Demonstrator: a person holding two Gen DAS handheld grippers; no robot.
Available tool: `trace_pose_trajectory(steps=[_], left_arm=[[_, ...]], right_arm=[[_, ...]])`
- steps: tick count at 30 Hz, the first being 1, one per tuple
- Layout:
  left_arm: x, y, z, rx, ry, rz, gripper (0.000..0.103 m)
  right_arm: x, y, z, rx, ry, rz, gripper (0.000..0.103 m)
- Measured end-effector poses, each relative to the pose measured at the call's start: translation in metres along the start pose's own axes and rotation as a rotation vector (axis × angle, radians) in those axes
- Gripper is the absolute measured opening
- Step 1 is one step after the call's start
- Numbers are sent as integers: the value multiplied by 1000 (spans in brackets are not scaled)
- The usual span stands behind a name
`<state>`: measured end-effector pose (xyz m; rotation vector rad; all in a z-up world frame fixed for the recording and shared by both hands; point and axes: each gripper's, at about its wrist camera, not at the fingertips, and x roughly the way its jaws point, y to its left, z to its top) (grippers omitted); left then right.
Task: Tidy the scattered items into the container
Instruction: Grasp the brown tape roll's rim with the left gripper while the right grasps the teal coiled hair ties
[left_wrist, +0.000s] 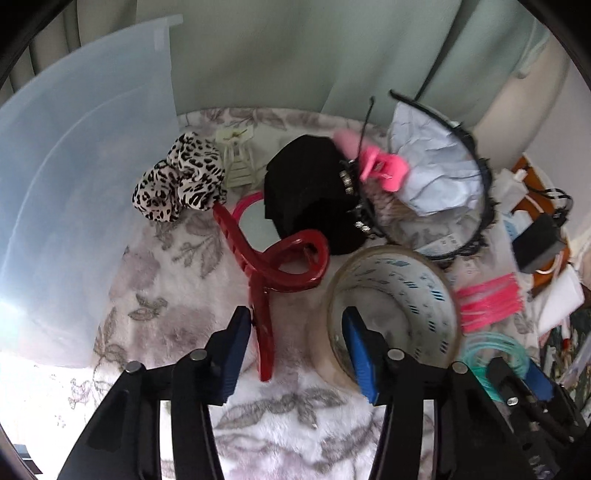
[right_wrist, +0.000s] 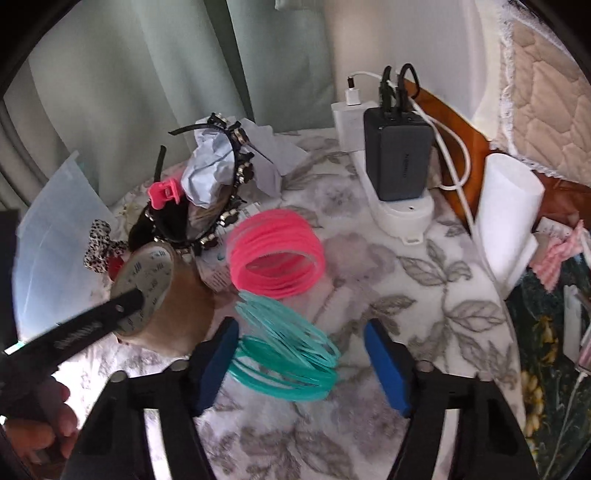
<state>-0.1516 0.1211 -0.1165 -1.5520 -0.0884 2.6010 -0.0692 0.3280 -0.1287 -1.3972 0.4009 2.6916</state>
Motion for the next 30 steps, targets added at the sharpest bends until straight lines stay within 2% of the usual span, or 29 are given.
trace_pose_trajectory(steps=[1,3,6,9,11,14,18,21,25,30], left_arm=[[2,0,1,-4,1,0,52],[4,-1,2,-7,4,5,50],[5,-4,5,3,8,11,41],[2,-4,2,13,8,11,37],[0,-3,1,10,9,8,31],[-3,-3,0,6,11,3,28],[-6,-4,-4,4,12,5,25],[-7,-4,-8,-3,13,2,25],[-10,0,-14,-12,17,-2,25],[-8,7,-18,2,16,-10,25]], right_arm=[[0,0,2,3,-2,0,57],[-1,-1,6,3,-2,-4,50],[-1,-4,9,9,12,4,42],[-12,-5,9,14,11,21,41],[-22,-5,9,15,8,28,41],[-38,-13,5,10,-12,32,43],[-49,-20,-2,-24,-19,14,57],[-44,-18,-5,-51,5,19,60],[-42,-11,-13,-79,9,72,64],[-21,-8,-17,-106,25,-1,64]])
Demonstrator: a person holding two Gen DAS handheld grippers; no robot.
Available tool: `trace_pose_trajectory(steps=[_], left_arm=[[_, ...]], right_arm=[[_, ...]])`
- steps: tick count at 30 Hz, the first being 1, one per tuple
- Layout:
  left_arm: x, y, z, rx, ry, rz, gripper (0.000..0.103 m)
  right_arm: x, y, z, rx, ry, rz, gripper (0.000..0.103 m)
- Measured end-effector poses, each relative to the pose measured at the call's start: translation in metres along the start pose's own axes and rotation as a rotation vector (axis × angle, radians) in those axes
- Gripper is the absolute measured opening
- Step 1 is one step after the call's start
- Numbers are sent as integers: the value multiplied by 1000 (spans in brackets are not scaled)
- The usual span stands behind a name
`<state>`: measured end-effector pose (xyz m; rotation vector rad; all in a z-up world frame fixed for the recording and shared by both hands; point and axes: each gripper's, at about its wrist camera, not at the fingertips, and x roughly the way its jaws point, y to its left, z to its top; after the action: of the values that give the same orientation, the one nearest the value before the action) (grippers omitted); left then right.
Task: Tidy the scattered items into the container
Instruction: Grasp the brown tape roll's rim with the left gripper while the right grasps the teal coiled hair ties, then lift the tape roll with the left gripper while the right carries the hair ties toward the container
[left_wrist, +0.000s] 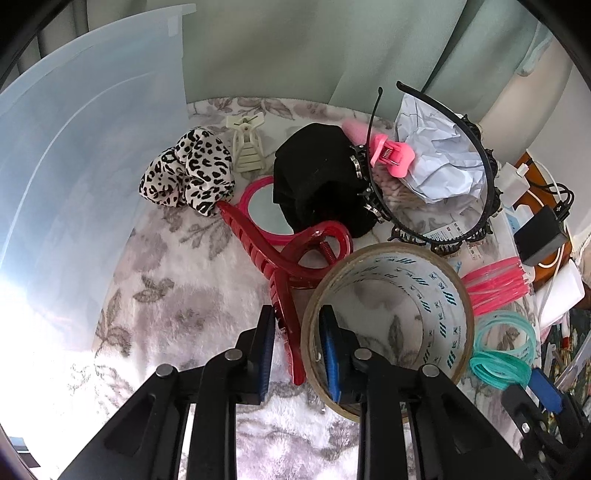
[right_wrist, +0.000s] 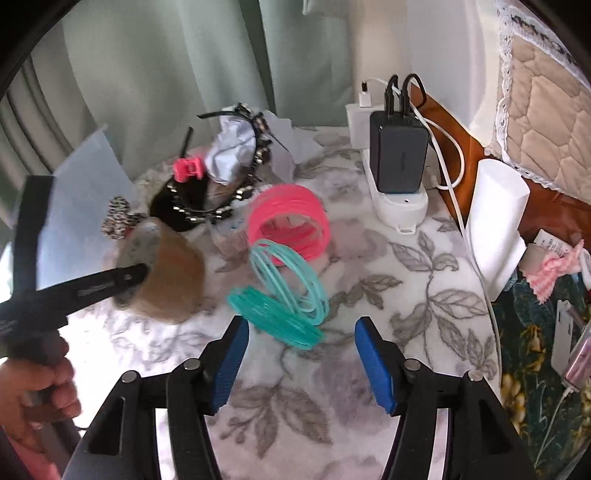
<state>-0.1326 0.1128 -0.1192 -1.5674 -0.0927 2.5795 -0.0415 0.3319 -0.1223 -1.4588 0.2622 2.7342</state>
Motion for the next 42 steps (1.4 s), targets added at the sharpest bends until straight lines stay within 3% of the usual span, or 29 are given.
trace_pose_trajectory(steps=[6,13,16,21,28,42], left_arm=[[-2,7,-9,8,1,-6,25],[-10,17,-18,6,2,-16,25],[-19,23,-21,-1,-7,-31,25],[-30,29,-26,8,-17,-46,25],[-25,39,-36,39,28,-12,26],[-43,27,-47,115,44,-20,27]], right_arm=[[16,-9,9,62,-30,-39,60],[18,-11,19,100,-50,-54,15],[6,-14,22,121,-82,-57,8],[-16,-19,27,127,-141,-58,8],[-28,-5,23,124,-141,-40,8],[-15,-9,14,154,-130,-14,8]])
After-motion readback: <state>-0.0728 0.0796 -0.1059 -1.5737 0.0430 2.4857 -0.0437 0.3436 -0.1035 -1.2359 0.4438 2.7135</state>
